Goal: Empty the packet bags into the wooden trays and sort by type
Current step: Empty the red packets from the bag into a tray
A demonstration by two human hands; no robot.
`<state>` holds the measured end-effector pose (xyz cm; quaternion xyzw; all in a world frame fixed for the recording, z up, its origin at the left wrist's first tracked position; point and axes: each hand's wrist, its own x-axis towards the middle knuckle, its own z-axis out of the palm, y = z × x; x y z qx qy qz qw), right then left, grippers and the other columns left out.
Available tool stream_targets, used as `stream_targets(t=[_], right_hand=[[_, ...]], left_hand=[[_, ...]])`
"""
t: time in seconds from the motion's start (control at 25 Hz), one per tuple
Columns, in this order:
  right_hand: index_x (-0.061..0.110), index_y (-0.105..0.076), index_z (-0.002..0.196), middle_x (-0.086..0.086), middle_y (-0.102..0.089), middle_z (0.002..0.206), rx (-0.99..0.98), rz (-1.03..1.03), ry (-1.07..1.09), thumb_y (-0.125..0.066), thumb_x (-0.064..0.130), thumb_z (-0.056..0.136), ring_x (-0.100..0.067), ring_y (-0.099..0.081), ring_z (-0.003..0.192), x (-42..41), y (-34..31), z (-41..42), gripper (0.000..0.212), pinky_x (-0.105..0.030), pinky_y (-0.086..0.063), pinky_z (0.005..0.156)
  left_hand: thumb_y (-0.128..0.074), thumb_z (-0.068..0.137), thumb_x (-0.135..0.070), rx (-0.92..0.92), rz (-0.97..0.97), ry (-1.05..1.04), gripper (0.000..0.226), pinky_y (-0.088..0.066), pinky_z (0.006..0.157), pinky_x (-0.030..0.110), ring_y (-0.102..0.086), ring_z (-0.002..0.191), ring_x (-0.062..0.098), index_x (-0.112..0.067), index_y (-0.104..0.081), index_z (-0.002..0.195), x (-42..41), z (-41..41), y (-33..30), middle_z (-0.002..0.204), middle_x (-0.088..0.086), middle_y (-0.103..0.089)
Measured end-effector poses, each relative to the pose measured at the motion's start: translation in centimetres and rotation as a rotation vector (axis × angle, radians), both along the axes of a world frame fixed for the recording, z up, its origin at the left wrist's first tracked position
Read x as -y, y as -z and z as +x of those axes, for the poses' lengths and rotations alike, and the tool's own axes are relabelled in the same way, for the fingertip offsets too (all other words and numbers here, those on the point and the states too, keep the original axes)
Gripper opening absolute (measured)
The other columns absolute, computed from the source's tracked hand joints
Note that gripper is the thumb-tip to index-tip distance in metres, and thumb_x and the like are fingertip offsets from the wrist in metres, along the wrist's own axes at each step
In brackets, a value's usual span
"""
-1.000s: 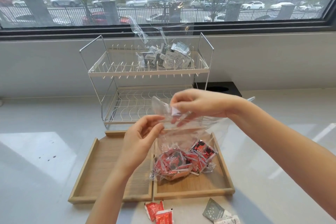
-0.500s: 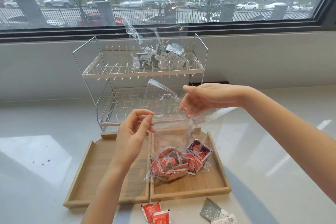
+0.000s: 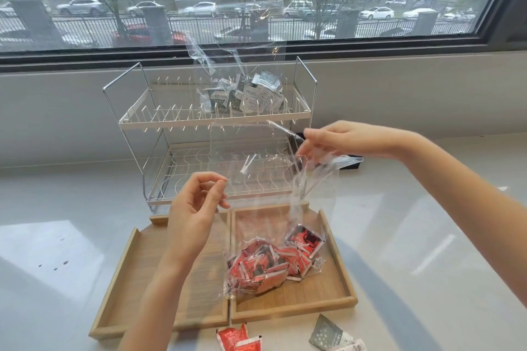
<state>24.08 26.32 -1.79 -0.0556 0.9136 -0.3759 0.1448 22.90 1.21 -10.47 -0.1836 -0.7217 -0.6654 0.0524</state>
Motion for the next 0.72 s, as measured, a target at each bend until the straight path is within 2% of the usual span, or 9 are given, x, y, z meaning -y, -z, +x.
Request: stream_targets(t=[0.08, 0.16, 0.24, 0.32, 0.4, 0.52, 0.6, 0.68, 0.72], right_hand=[[0.019, -0.070, 0.091, 0.015, -0.071, 0.080, -0.005, 0.006, 0.003, -0.043, 0.049, 0.083, 0.000, -0.063, 0.083, -1.3, 0.6, 0.2, 0.042, -0.015, -0.042, 0.089], [0.019, -0.069, 0.081, 0.011, -0.068, 0.073, -0.113, 0.009, 0.024, -0.052, 0.035, 0.086, 0.002, -0.059, 0.071, -2.1, 0.0, 0.6, 0.023, -0.010, -0.043, 0.074], [0.023, -0.068, 0.075, 0.012, -0.066, 0.065, -0.232, -0.018, 0.073, -0.057, 0.030, 0.083, 0.004, -0.057, 0.064, -2.6, -1.2, 0.9, 0.015, -0.005, -0.042, 0.067], [0.025, -0.069, 0.076, 0.015, -0.068, 0.065, -0.322, -0.051, 0.091, -0.060, 0.029, 0.082, 0.005, -0.059, 0.066, -2.6, -2.1, 1.0, 0.012, -0.004, -0.043, 0.068], [0.025, -0.070, 0.084, 0.016, -0.071, 0.074, -0.335, -0.069, 0.111, -0.057, 0.033, 0.084, 0.006, -0.062, 0.075, -2.7, -1.9, 0.8, 0.015, -0.004, -0.045, 0.074], [0.026, -0.068, 0.091, 0.015, -0.071, 0.091, -0.291, -0.054, 0.163, -0.056, 0.033, 0.085, 0.007, -0.063, 0.087, -3.6, 0.0, 0.5, 0.015, -0.008, -0.044, 0.084], [0.027, -0.066, 0.082, 0.018, -0.071, 0.079, -0.339, -0.095, 0.233, -0.061, 0.022, 0.083, 0.009, -0.062, 0.076, -4.3, 0.8, 0.3, 0.007, -0.008, -0.043, 0.078], [0.026, -0.065, 0.075, 0.021, -0.068, 0.066, -0.461, -0.143, 0.318, -0.063, 0.014, 0.082, 0.011, -0.059, 0.067, -4.5, 1.0, 0.3, 0.014, -0.004, -0.042, 0.071], [0.027, -0.064, 0.074, 0.019, -0.068, 0.067, -0.521, -0.149, 0.342, -0.063, 0.014, 0.082, 0.012, -0.059, 0.066, -4.4, 0.9, 0.3, 0.015, -0.002, -0.042, 0.070]], left_hand=[[-0.053, 0.086, -0.012, -0.001, -0.010, 0.002, 0.008, -0.044, 0.057, 0.008, -0.057, 0.056, 0.001, -0.018, -0.058, 0.083, 0.1, -0.2, 0.0, 0.069, 0.002, -0.056], [-0.053, 0.086, -0.012, -0.010, -0.012, -0.005, 0.009, -0.043, 0.057, 0.008, -0.057, 0.056, 0.000, -0.019, -0.057, 0.082, 0.0, -0.4, 0.0, 0.068, 0.001, -0.055], [-0.053, 0.086, -0.012, -0.016, -0.006, -0.010, 0.010, -0.043, 0.056, 0.007, -0.057, 0.056, 0.000, -0.020, -0.057, 0.082, 0.0, -0.7, -0.1, 0.067, -0.002, -0.055], [-0.053, 0.086, -0.012, -0.020, 0.011, -0.010, 0.010, -0.043, 0.056, 0.007, -0.058, 0.056, 0.001, -0.020, -0.057, 0.082, 0.1, -0.9, -0.1, 0.065, -0.007, -0.058], [-0.053, 0.086, -0.012, -0.022, 0.020, -0.014, 0.011, -0.043, 0.055, 0.007, -0.059, 0.057, 0.001, -0.021, -0.057, 0.081, 0.3, -1.1, -0.1, 0.063, -0.011, -0.060], [-0.052, 0.087, -0.013, -0.015, 0.024, -0.031, 0.012, -0.044, 0.056, 0.008, -0.059, 0.058, 0.000, -0.023, -0.056, 0.081, 0.7, -1.2, 0.1, 0.069, -0.003, -0.057], [-0.052, 0.087, -0.013, -0.017, 0.021, -0.040, 0.012, -0.044, 0.057, 0.008, -0.060, 0.060, 0.001, -0.023, -0.056, 0.082, 0.9, -1.2, 0.2, 0.071, 0.001, -0.057], [-0.051, 0.087, -0.013, -0.028, 0.011, -0.045, 0.013, -0.045, 0.057, 0.008, -0.061, 0.061, 0.002, -0.024, -0.056, 0.082, 0.9, -1.3, 0.2, 0.072, 0.002, -0.058], [-0.051, 0.087, -0.012, -0.035, 0.006, -0.048, 0.014, -0.045, 0.057, 0.008, -0.062, 0.061, 0.001, -0.025, -0.055, 0.082, 0.9, -1.4, 0.2, 0.072, 0.002, -0.058]])
